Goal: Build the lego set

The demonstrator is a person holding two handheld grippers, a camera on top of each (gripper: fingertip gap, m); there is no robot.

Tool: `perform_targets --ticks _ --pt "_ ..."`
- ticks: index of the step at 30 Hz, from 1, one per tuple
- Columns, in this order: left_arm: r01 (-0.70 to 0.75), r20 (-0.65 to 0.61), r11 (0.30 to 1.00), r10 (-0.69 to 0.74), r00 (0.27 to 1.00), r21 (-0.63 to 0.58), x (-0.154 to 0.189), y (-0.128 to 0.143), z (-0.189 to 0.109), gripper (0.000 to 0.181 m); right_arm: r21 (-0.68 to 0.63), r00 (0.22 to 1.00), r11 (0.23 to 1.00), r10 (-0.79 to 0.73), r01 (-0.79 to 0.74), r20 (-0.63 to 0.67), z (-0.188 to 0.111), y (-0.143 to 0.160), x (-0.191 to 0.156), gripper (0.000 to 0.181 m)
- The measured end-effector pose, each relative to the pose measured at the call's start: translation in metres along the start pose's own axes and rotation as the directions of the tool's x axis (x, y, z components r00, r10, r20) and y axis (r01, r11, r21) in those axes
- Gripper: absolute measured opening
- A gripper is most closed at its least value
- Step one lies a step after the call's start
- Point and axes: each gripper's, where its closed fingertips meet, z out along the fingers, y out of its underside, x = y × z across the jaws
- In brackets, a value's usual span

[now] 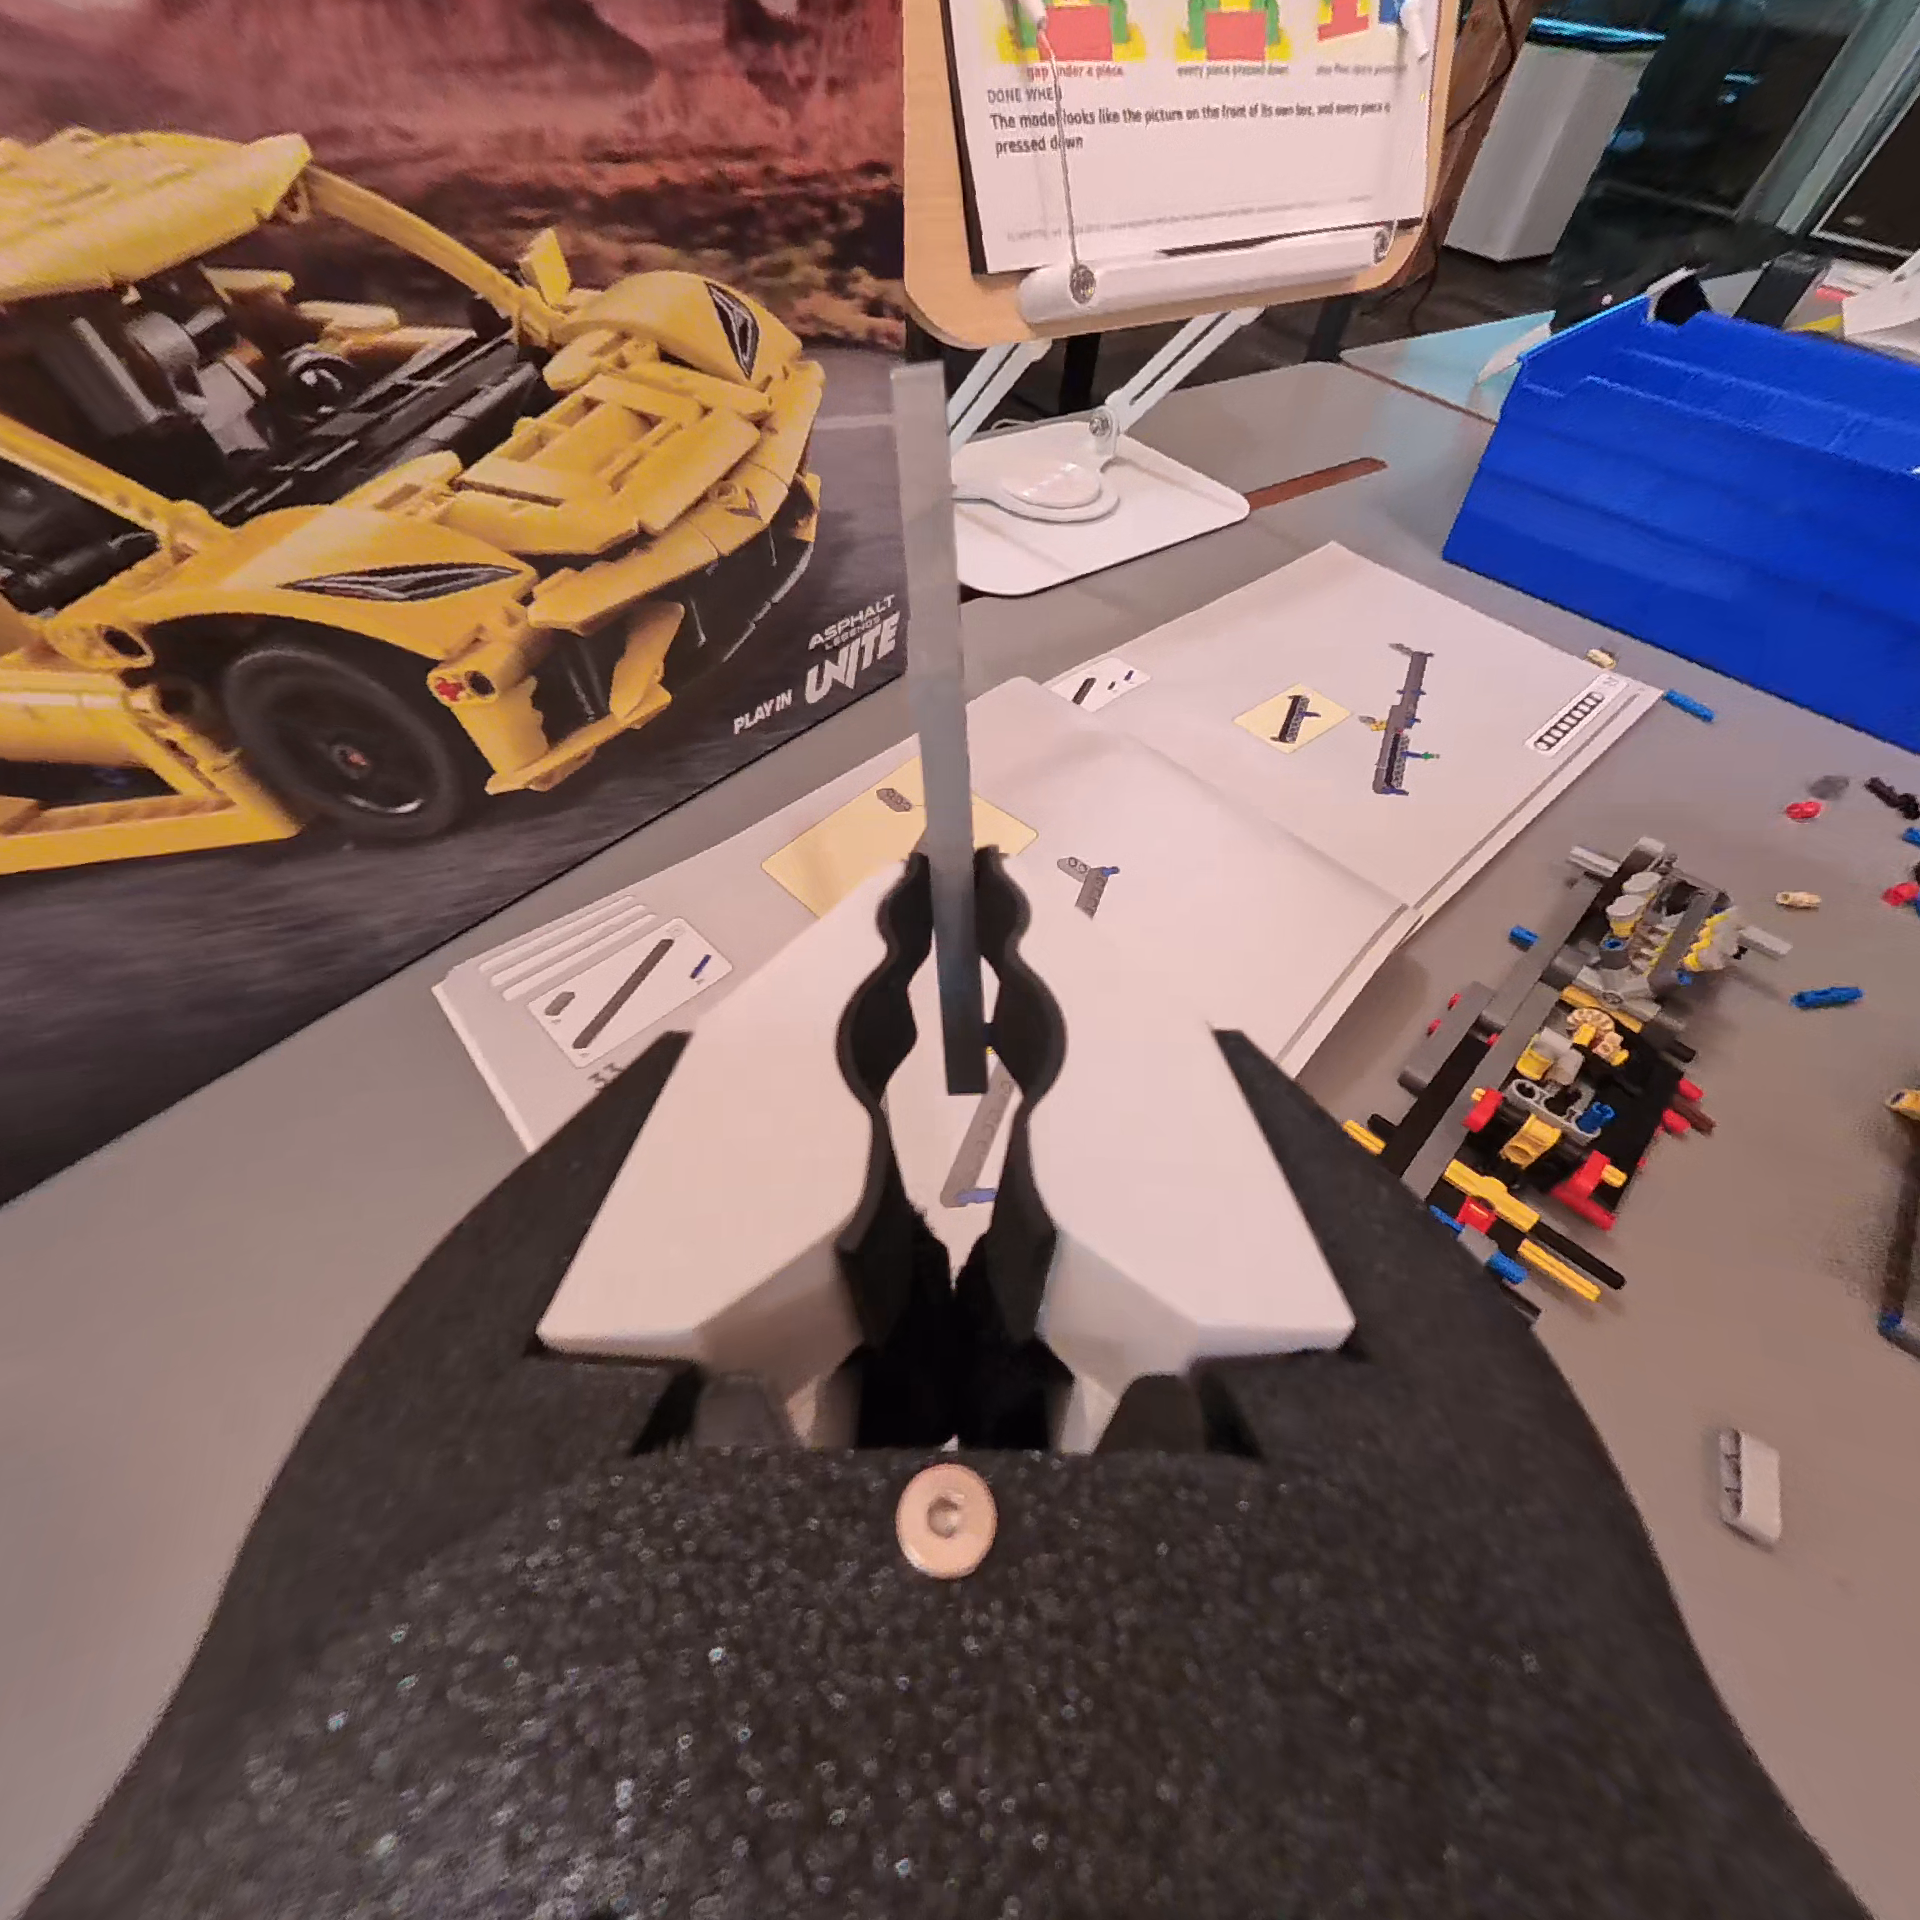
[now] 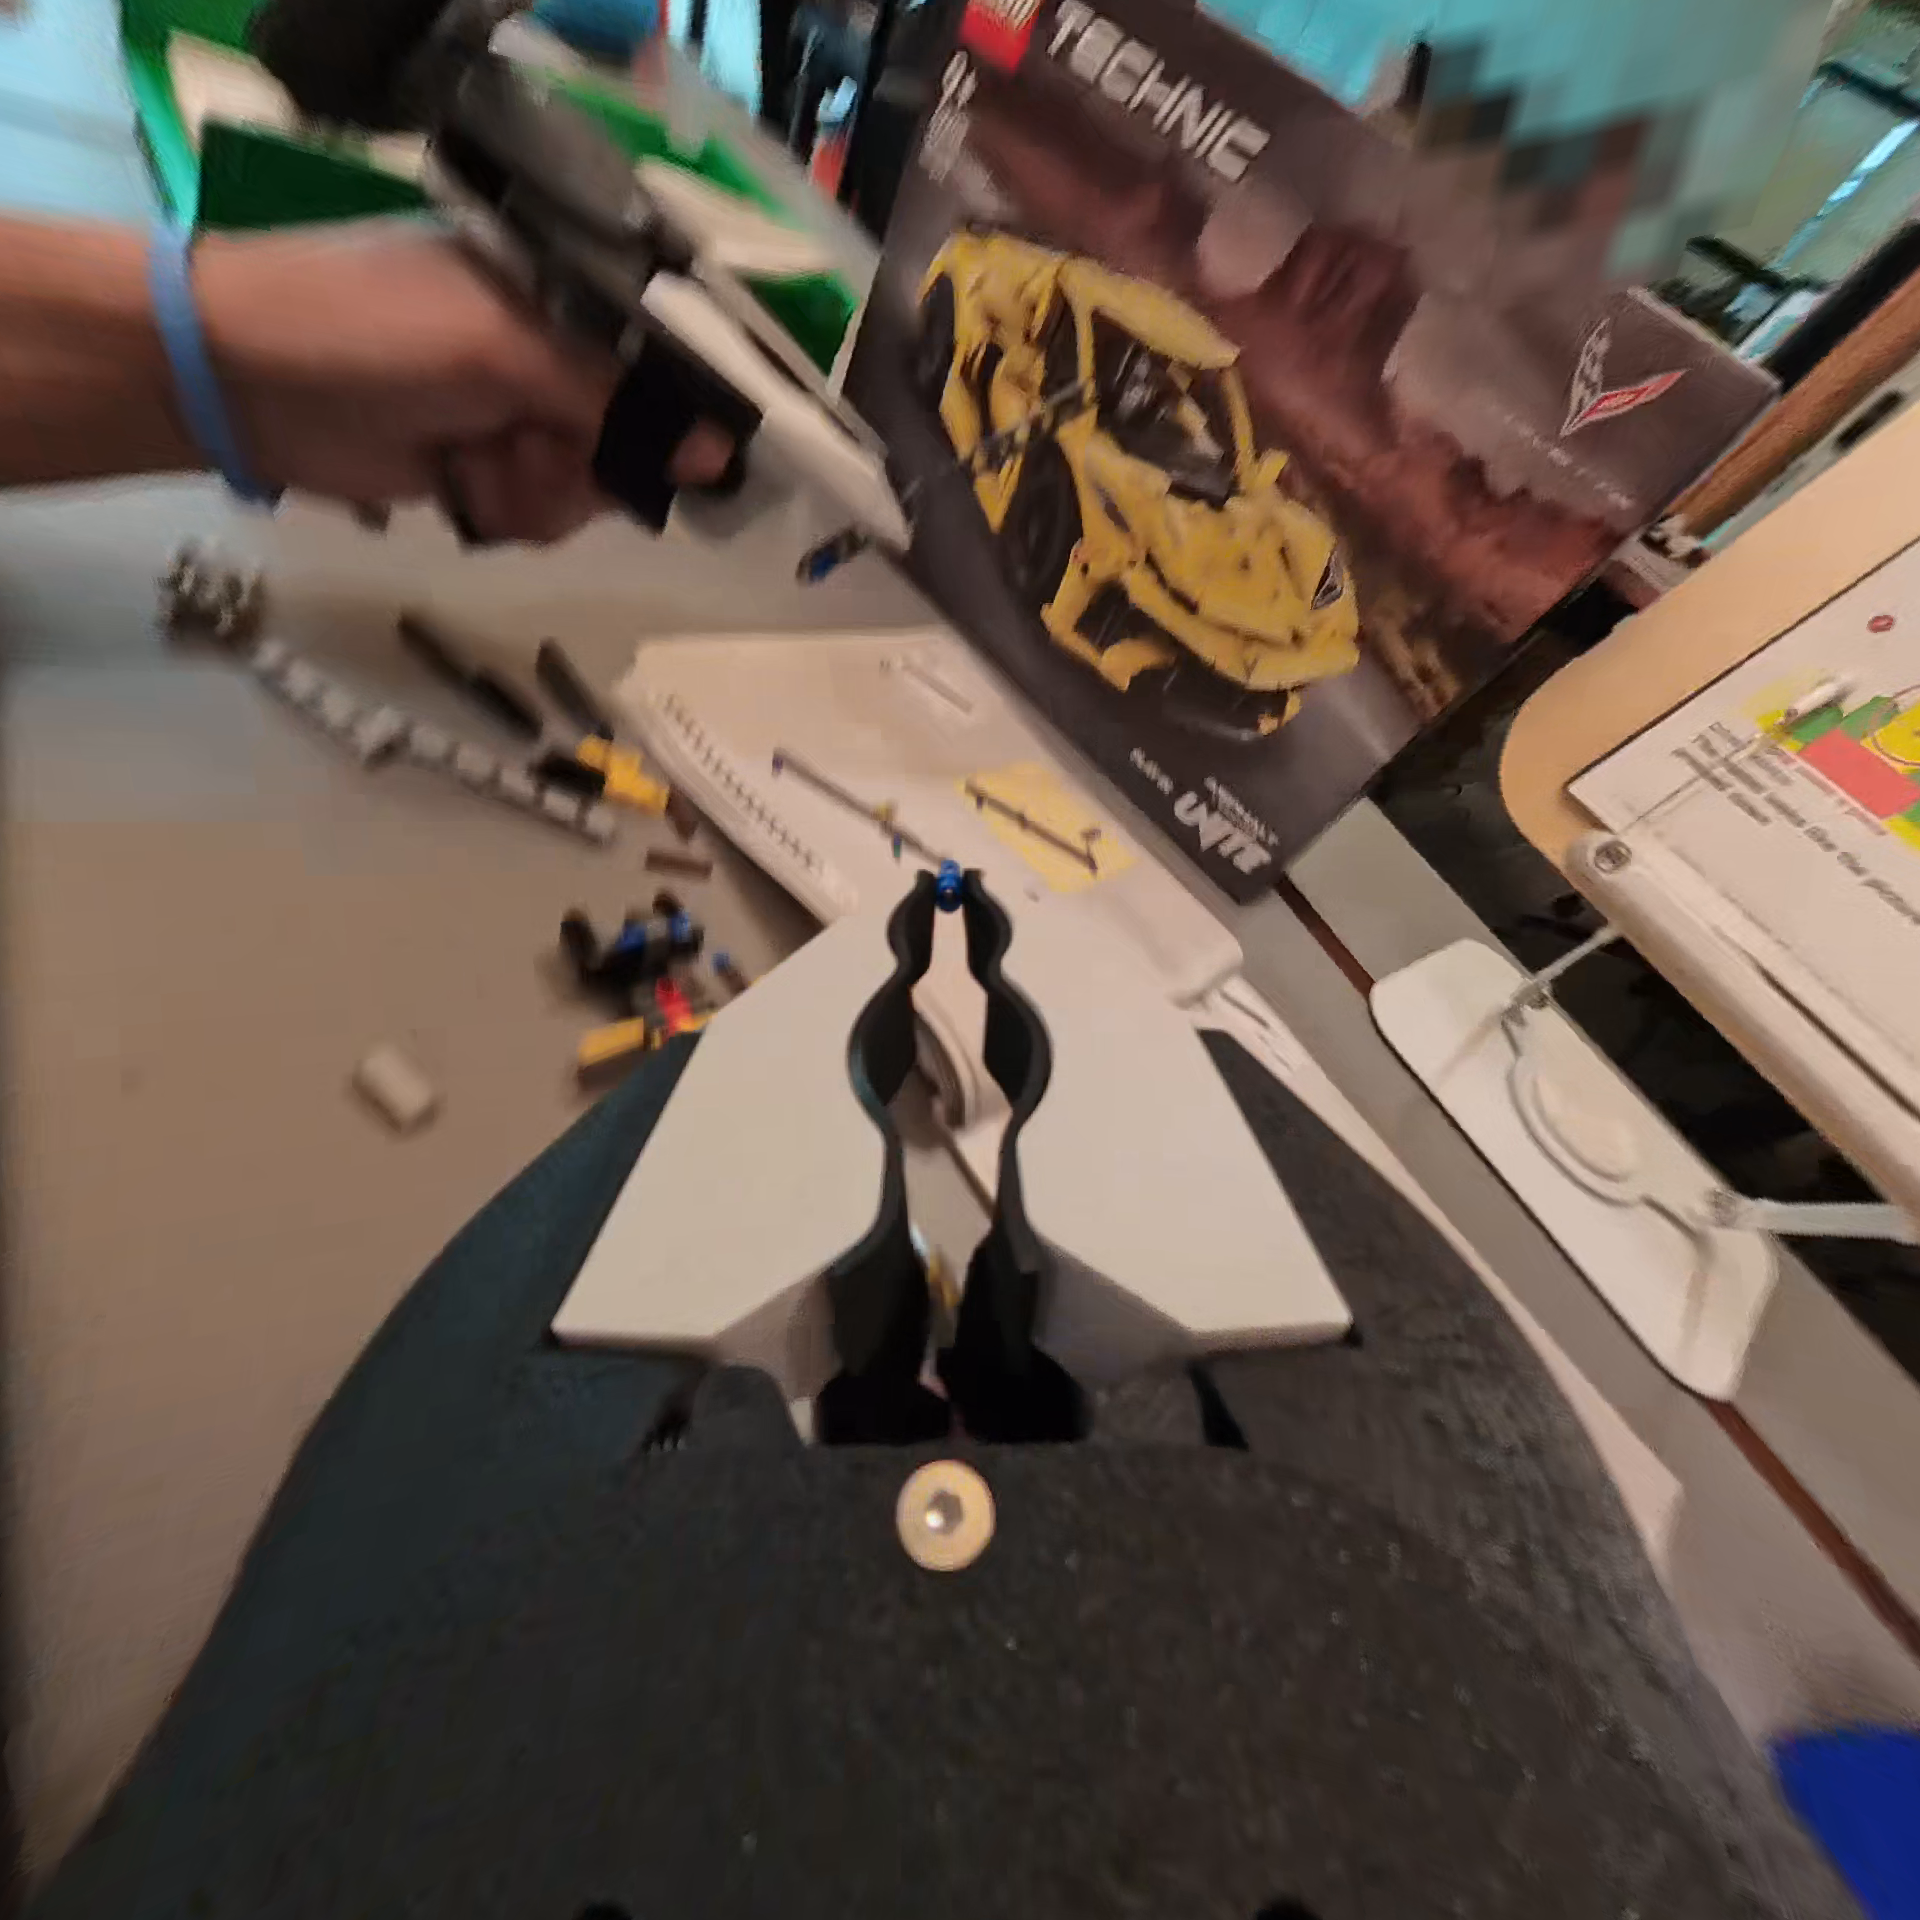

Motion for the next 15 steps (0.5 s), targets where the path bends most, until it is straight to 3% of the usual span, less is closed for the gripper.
perform_targets --ticks 4,7,11,15 --pt "0.000 -0.041 1.000 0.000 0.999 -0.014 0.010 0.004 0.005 0.007 0.073 0.980 0.977 0.195 -0.198 0.048 0.049 -0.007 -0.013 0.003" --pt "-0.007 -0.114 1.000 0.005 0.993 -0.014 0.032 0.002 0.008 0.007 0.087 0.969 0.965 0.242 -0.246 0.055 0.053 -0.007 -0.022 0.003" --pt "-0.042 -0.250 0.999 0.049 0.967 0.032 0.083 -0.010 0.003 0.007 0.136 0.988 0.983 0.134 -0.122 -0.076 0.040 -0.012 -0.012 0.003" --pt "-0.174 -0.316 0.985 0.164 0.935 -0.003 0.123 0.003 0.008 0.006 0.115 0.983 0.993 -0.013 0.034 -0.183 0.033 -0.018 -0.006 0.003"
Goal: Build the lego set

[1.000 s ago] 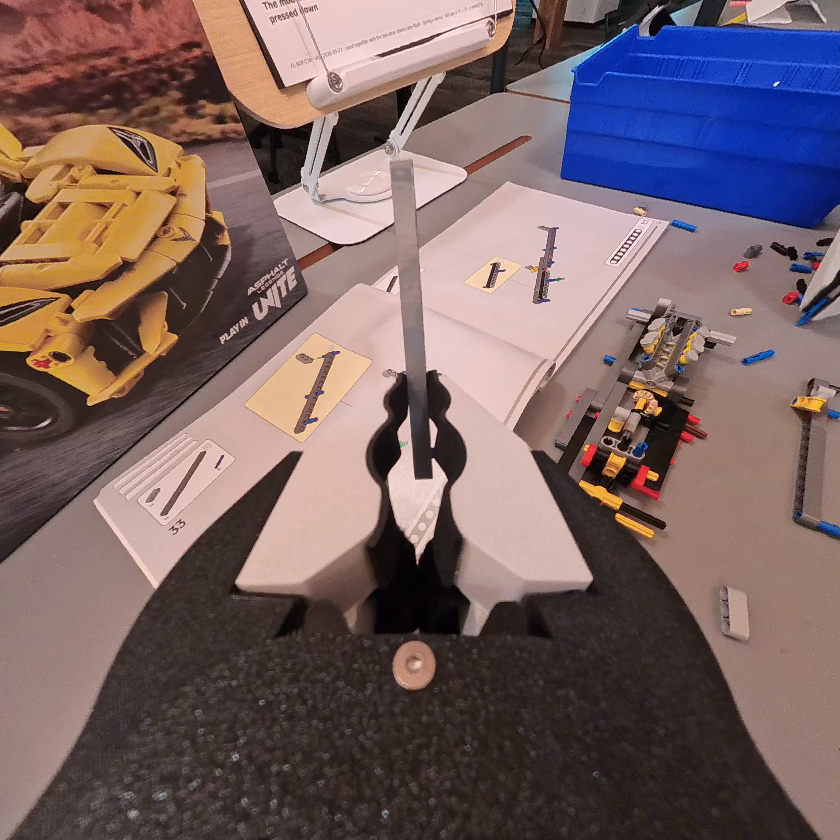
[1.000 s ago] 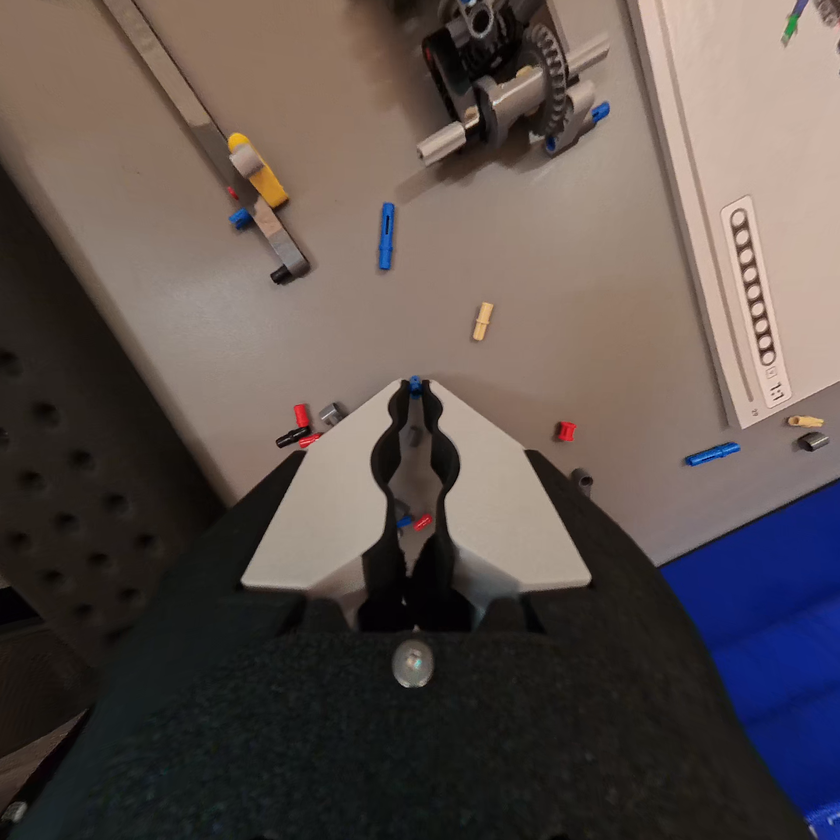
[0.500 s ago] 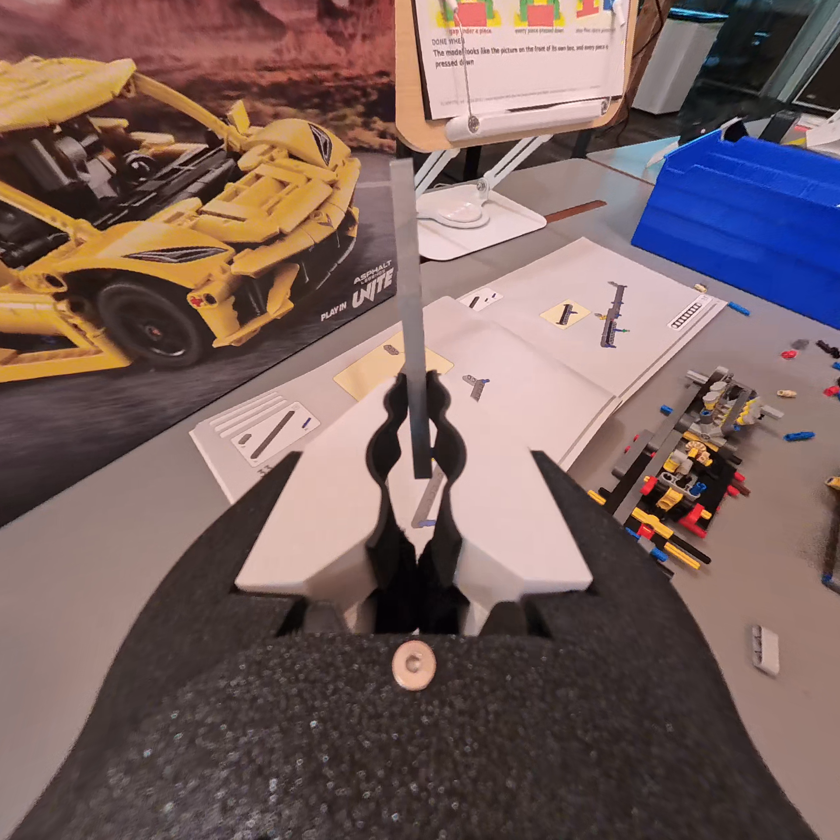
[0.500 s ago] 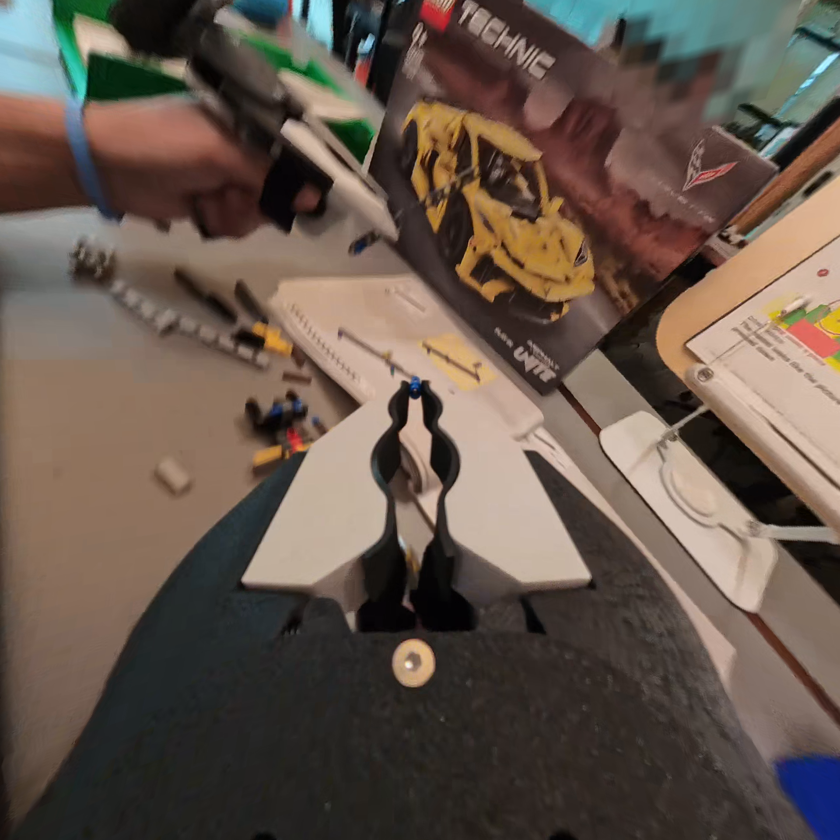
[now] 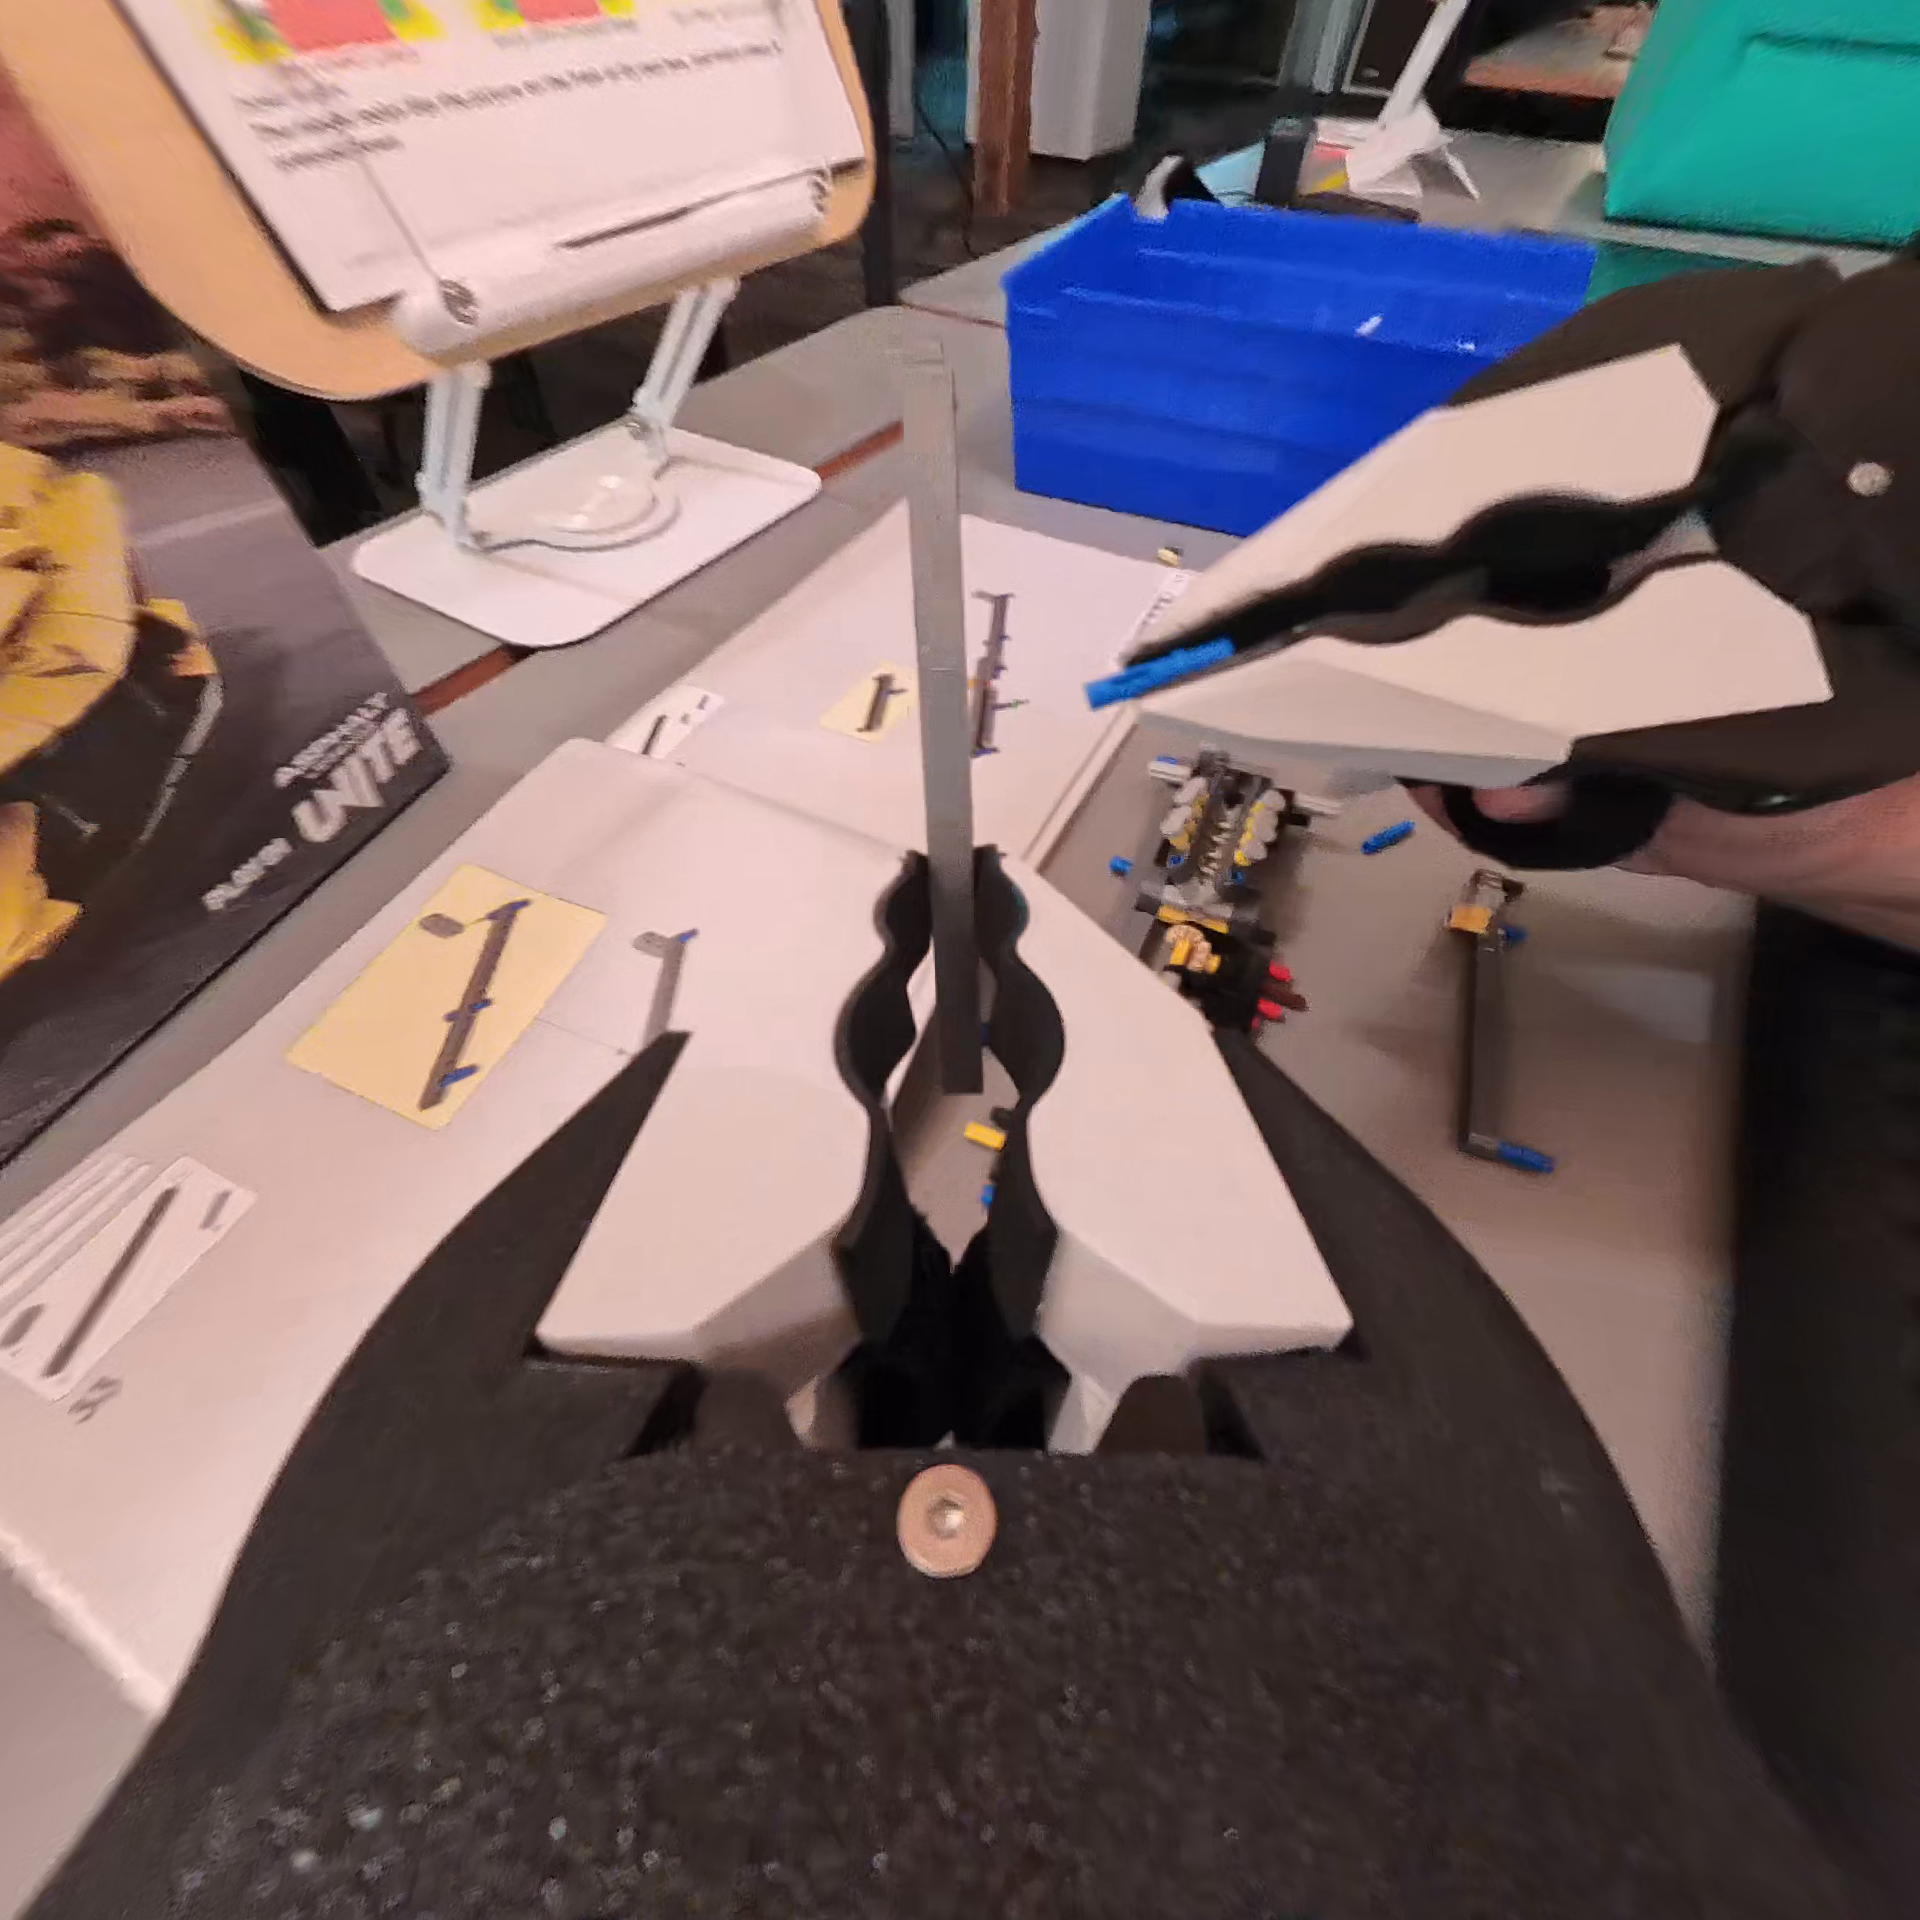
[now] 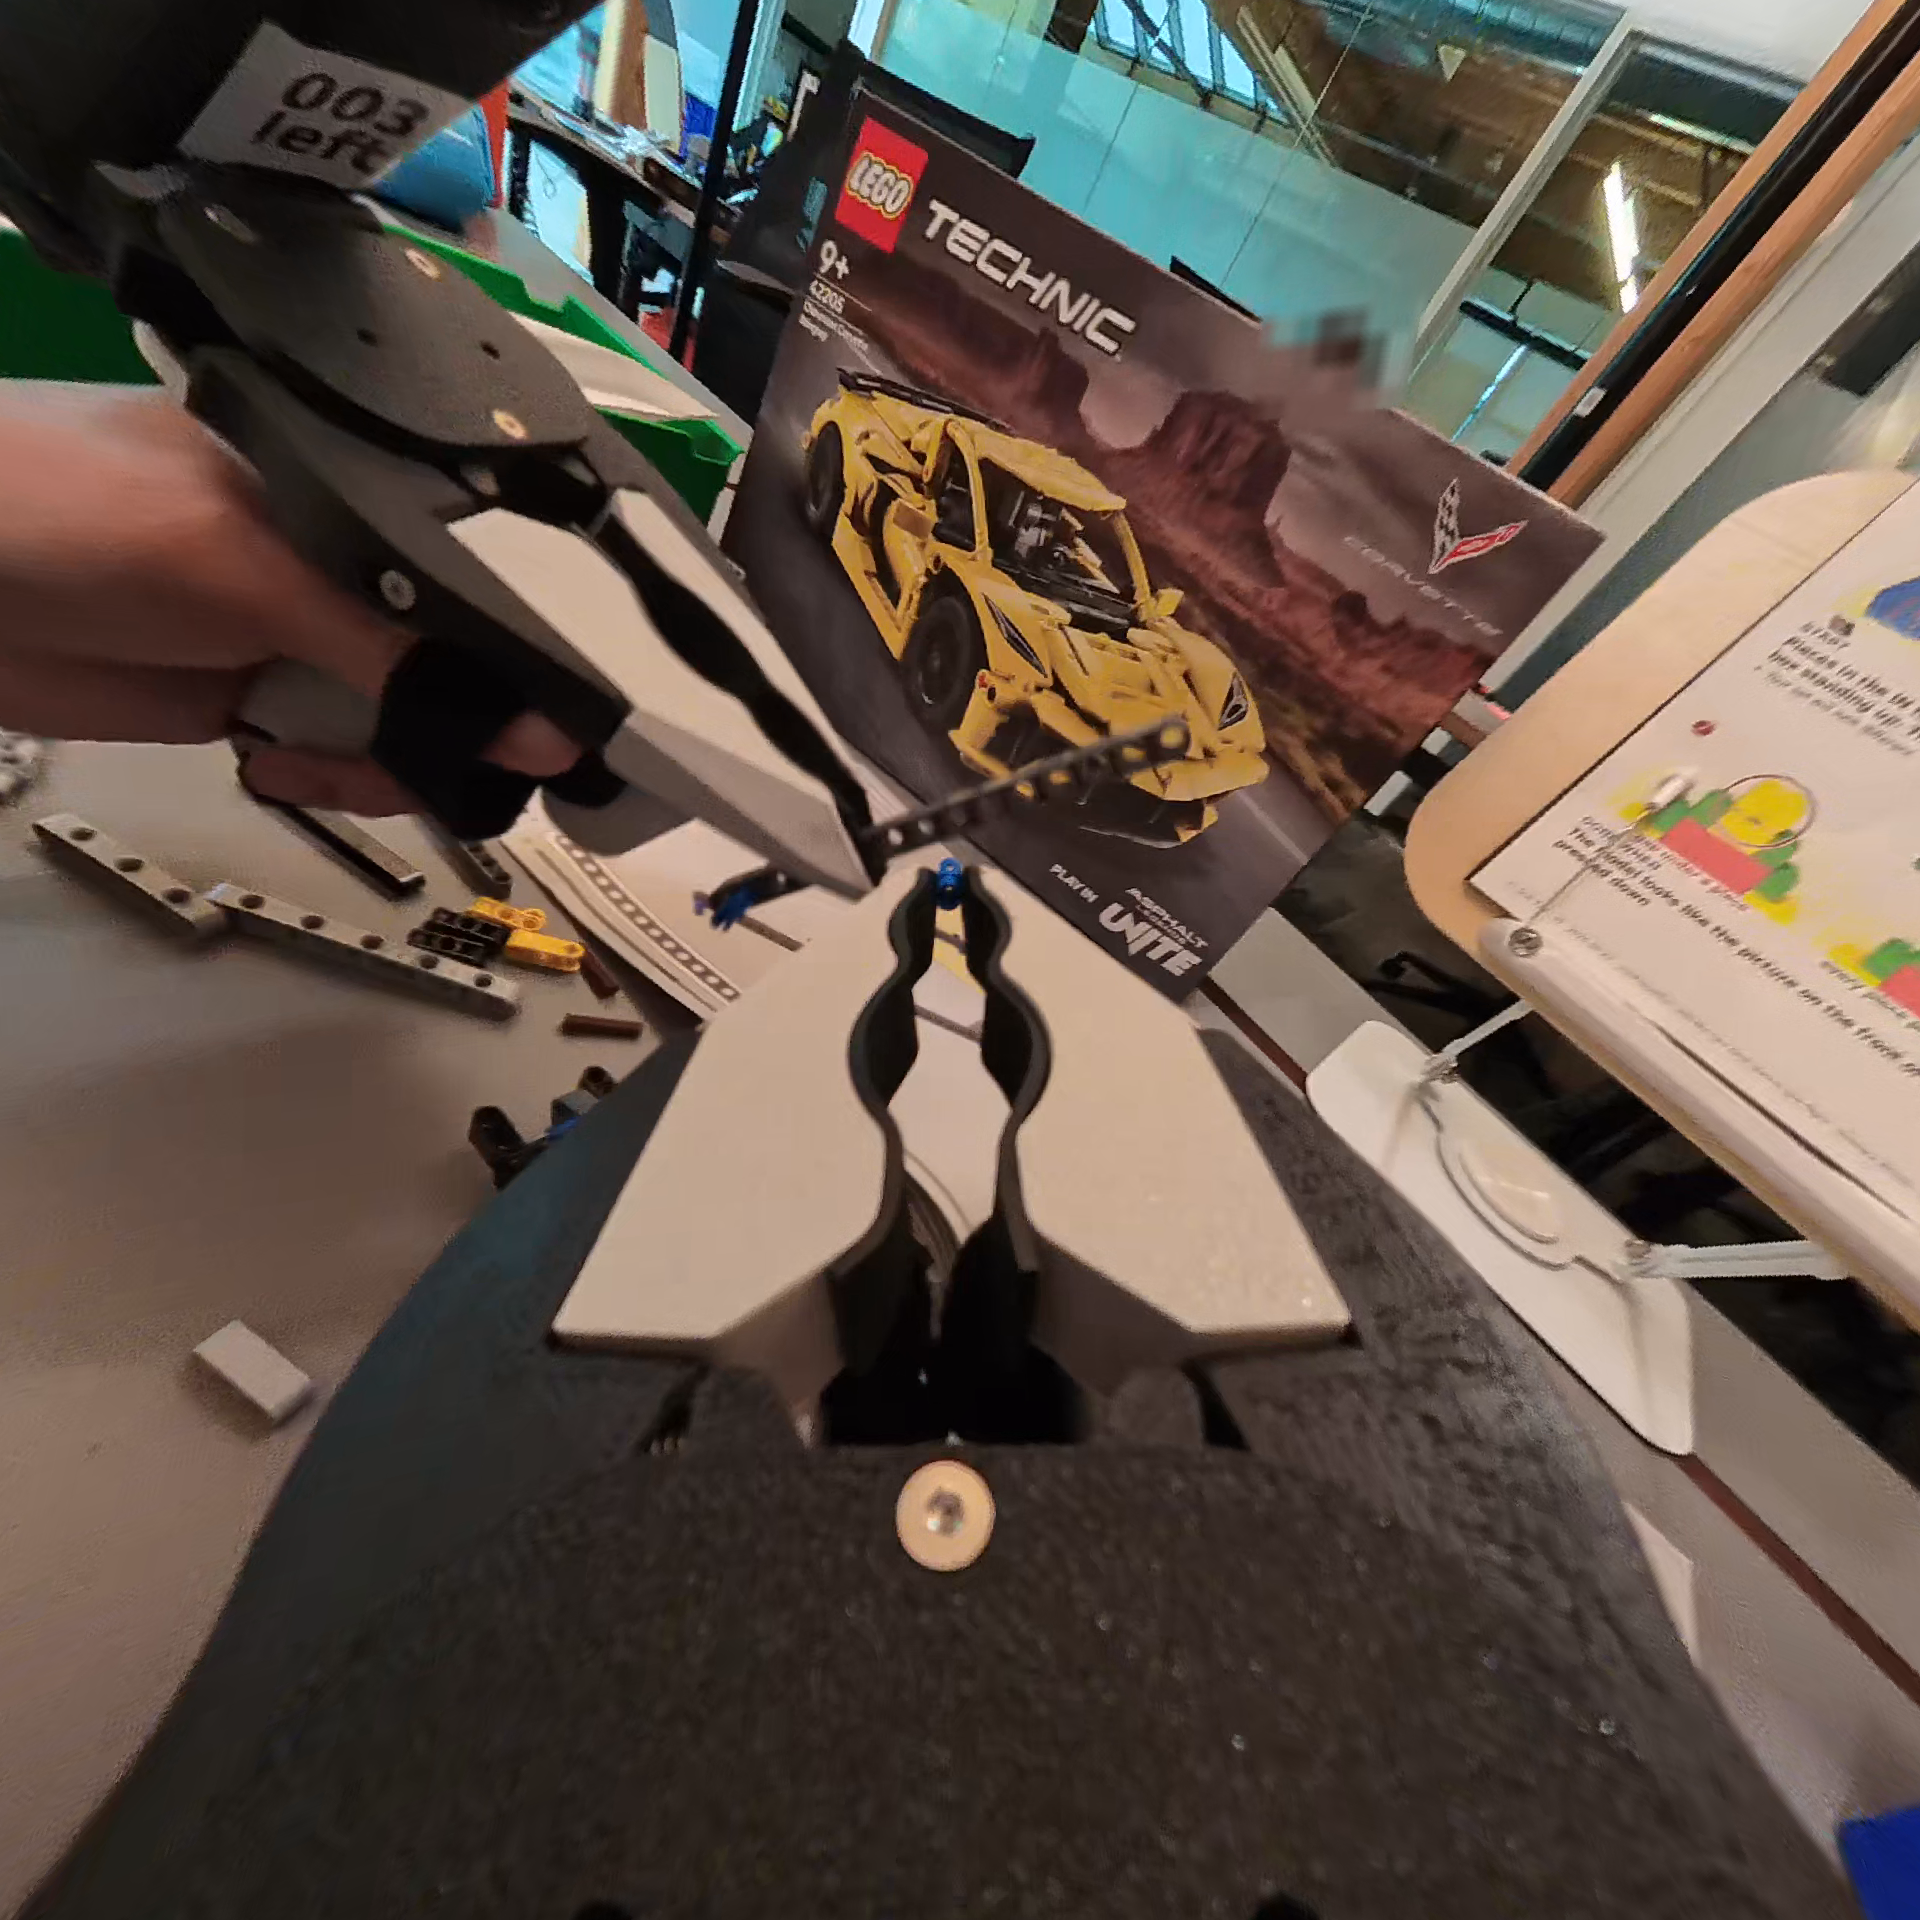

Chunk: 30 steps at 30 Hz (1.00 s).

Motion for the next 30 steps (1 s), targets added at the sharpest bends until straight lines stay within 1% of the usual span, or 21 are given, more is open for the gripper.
perform_targets --ticks 1,4,9,12,16,26,30 --pt "0.013 -0.031 1.000 -0.013 0.999 -0.003 0.008 0.001 0.003 0.006 -0.010 1.000 1.000 -0.018 0.018 -0.010 0.000 0.001 0.000 0.003" --pt "0.125 -0.143 0.992 -0.124 0.982 -0.005 0.025 0.001 0.010 0.007 -0.054 0.995 0.994 -0.095 0.093 -0.023 0.001 0.008 -0.003 0.003" --pt "0.294 -0.262 0.956 -0.282 0.923 0.005 0.030 -0.002 0.009 0.007 -0.074 0.992 0.990 -0.124 0.123 -0.013 -0.003 0.011 -0.009 0.004" --pt "0.351 -0.296 0.936 -0.334 0.895 0.005 0.027 -0.003 0.007 0.007 -0.078 0.993 0.990 -0.118 0.116 -0.013 -0.004 0.012 -0.008 0.004" --pt "0.367 -0.310 0.930 -0.351 0.884 -0.009 0.027 -0.001 0.008 0.007 -0.077 0.994 0.991 -0.108 0.108 -0.005 -0.002 0.012 -0.007 0.004" --pt "0.313 -0.278 0.950 -0.301 0.912 -0.001 0.028 0.000 0.010 0.007 -0.086 0.995 0.991 -0.098 0.100 0.023 0.001 0.016 -0.012 0.004" --pt "0.306 -0.263 0.952 -0.295 0.918 -0.002 0.026 0.001 0.010 0.007 -0.089 0.993 0.989 -0.117 0.119 0.029 0.003 0.017 -0.013 0.003"
